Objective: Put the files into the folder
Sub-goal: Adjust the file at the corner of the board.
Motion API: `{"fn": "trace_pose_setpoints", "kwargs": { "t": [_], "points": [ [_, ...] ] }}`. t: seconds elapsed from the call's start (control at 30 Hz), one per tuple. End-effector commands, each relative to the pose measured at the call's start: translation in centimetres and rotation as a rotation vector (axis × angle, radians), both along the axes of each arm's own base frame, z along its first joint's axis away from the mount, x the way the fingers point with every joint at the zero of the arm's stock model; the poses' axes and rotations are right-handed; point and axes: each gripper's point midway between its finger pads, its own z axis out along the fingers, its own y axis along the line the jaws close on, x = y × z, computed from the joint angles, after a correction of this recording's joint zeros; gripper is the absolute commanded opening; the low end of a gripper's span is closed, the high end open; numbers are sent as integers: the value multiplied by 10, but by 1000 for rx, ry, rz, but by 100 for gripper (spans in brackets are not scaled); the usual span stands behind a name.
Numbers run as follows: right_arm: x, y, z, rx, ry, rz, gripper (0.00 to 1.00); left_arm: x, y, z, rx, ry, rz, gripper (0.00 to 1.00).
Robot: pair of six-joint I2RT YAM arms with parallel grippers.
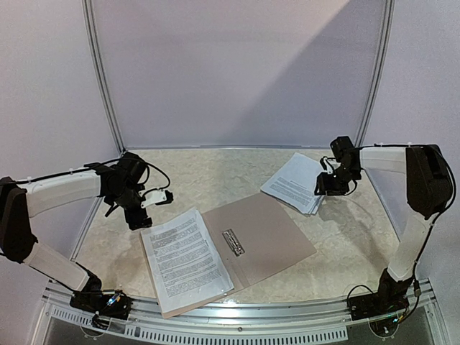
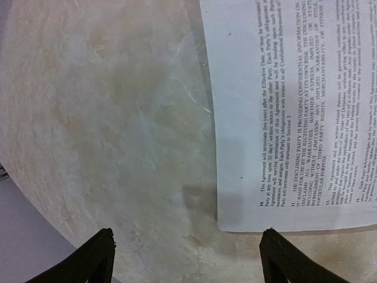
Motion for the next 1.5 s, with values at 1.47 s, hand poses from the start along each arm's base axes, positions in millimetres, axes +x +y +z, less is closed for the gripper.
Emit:
{"fn": "trace_pose_setpoints", "kwargs": {
  "t": [1.47],
  "points": [
    [-33, 67, -11, -887, -169, 1096, 32, -10, -5, -8, 3, 14, -43, 87]
  ]
}}
